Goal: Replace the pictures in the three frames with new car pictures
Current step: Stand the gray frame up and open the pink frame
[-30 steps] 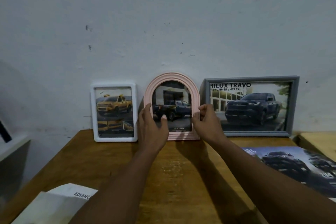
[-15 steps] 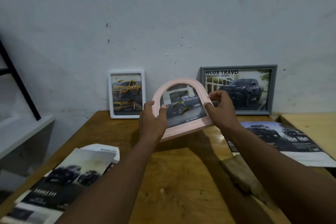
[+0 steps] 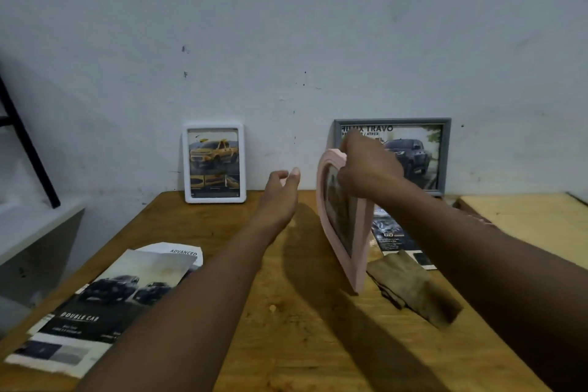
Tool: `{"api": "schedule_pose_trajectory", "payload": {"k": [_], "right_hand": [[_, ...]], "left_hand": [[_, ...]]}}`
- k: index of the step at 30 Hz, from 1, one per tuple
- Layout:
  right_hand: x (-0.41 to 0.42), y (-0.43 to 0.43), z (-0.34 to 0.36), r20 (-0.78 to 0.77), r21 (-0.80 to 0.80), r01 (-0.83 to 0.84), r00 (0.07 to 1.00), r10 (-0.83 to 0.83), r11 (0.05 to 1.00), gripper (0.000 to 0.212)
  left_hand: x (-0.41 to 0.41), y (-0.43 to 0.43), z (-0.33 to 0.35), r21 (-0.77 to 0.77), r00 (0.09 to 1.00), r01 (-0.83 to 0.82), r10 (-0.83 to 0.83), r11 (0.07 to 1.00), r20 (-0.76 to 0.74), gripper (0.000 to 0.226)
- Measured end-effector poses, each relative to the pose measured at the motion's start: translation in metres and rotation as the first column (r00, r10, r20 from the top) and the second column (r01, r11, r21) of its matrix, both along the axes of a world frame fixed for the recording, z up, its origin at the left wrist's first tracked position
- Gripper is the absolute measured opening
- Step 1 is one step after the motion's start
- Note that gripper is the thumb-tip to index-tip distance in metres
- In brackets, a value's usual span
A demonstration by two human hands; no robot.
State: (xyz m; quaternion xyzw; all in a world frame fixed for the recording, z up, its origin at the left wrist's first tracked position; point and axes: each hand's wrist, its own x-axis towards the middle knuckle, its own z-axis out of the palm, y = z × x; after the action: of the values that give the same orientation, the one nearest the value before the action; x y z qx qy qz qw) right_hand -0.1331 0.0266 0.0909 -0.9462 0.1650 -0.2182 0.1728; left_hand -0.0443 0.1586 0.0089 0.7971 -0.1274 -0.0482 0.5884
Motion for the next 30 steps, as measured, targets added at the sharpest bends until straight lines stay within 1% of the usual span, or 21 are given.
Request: {"api": "schedule_pose_trajectory", "payload": {"k": [2, 3, 4, 6, 7, 8, 10, 13, 15, 17, 19, 21, 23, 25, 28, 29, 30], "right_hand": [[0.003, 0.018, -0.002, -0.029, -0.020, -0.041, 0.999, 0.041, 0.999, 0.046], [0.005, 0.026, -0.004, -0.047, 0.025, -0.074, 0.996, 0.075, 0.997, 0.044], [0.008, 0.033, -0.005, -0.063, 0.127, -0.114, 0.990, 0.123, 0.985, 0.039], [0.012, 0.044, -0.006, -0.092, 0.396, -0.169, 0.971, 0.222, 0.903, 0.027], [0.015, 0.047, -0.009, -0.107, 0.463, -0.176, 0.962, 0.252, 0.868, 0.022], [0.019, 0.046, -0.014, -0.112, 0.469, -0.183, 0.958, 0.264, 0.864, 0.019], [0.028, 0.038, -0.033, -0.089, 0.422, -0.189, 0.965, 0.248, 0.887, 0.019], [0.033, 0.018, -0.071, -0.111, 0.328, -0.140, 0.977, 0.185, 0.934, 0.030], [0.031, 0.007, -0.097, -0.166, 0.260, -0.095, 0.976, 0.142, 0.961, 0.033], [0.027, 0.002, -0.119, -0.212, 0.237, -0.081, 0.968, 0.133, 0.968, 0.035], [0.024, 0.002, -0.137, -0.227, 0.210, -0.104, 0.962, 0.152, 0.972, 0.039], [0.023, 0.004, -0.151, -0.223, 0.128, -0.128, 0.962, 0.155, 0.983, 0.040], [0.022, 0.007, -0.160, -0.202, 0.053, -0.144, 0.967, 0.152, 0.988, 0.040], [0.023, 0.008, -0.164, -0.195, 0.000, -0.152, 0.969, 0.149, 0.988, 0.041], [0.030, 0.004, -0.163, -0.212, -0.048, -0.159, 0.966, 0.146, 0.986, 0.044], [0.034, 0.002, -0.161, -0.221, -0.058, -0.167, 0.964, 0.150, 0.984, 0.045], [0.039, 0.000, -0.159, -0.226, -0.064, -0.178, 0.961, 0.160, 0.982, 0.046]], "left_hand": [[0.004, 0.004, 0.020, -0.060, 0.999, 0.049, -0.050, 0.997, -0.015, 0.047], [0.007, 0.007, 0.029, -0.102, 0.997, 0.068, -0.071, 0.992, -0.029, 0.045], [0.010, 0.011, 0.036, -0.142, 0.996, 0.075, -0.081, 0.987, -0.041, 0.045], [0.015, 0.019, 0.045, -0.171, 0.993, 0.074, -0.088, 0.983, -0.078, 0.052], [0.016, 0.025, 0.046, -0.156, 0.991, 0.075, -0.091, 0.985, -0.100, 0.055], [0.017, 0.030, 0.044, -0.135, 0.988, 0.077, -0.093, 0.988, -0.120, 0.058], [0.018, 0.040, 0.032, -0.101, 0.983, 0.077, -0.092, 0.992, -0.156, 0.060], [0.026, 0.050, 0.007, -0.045, 0.980, 0.042, -0.049, 0.998, -0.194, 0.055], [0.028, 0.054, -0.006, 0.022, 0.990, 0.026, -0.022, 0.999, -0.141, 0.049], [0.027, 0.056, -0.021, 0.118, 0.996, 0.002, 0.009, 0.993, -0.093, 0.041], [0.024, 0.058, -0.038, 0.186, 0.994, 0.008, 0.012, 0.983, -0.109, 0.038], [0.020, 0.059, -0.053, 0.247, 0.993, 0.024, 0.006, 0.969, -0.121, 0.044], [0.016, 0.059, -0.065, 0.354, 0.997, 0.051, -0.031, 0.934, -0.064, 0.050], [0.013, 0.060, -0.073, 0.446, 0.997, 0.039, -0.062, 0.894, 0.036, 0.055], [0.012, 0.062, -0.081, 0.619, 0.978, -0.081, -0.058, 0.781, 0.202, 0.060], [0.014, 0.062, -0.083, 0.651, 0.971, -0.114, -0.055, 0.750, 0.233, 0.059], [0.016, 0.062, -0.084, 0.661, 0.968, -0.127, -0.053, 0.740, 0.245, 0.059]]}}
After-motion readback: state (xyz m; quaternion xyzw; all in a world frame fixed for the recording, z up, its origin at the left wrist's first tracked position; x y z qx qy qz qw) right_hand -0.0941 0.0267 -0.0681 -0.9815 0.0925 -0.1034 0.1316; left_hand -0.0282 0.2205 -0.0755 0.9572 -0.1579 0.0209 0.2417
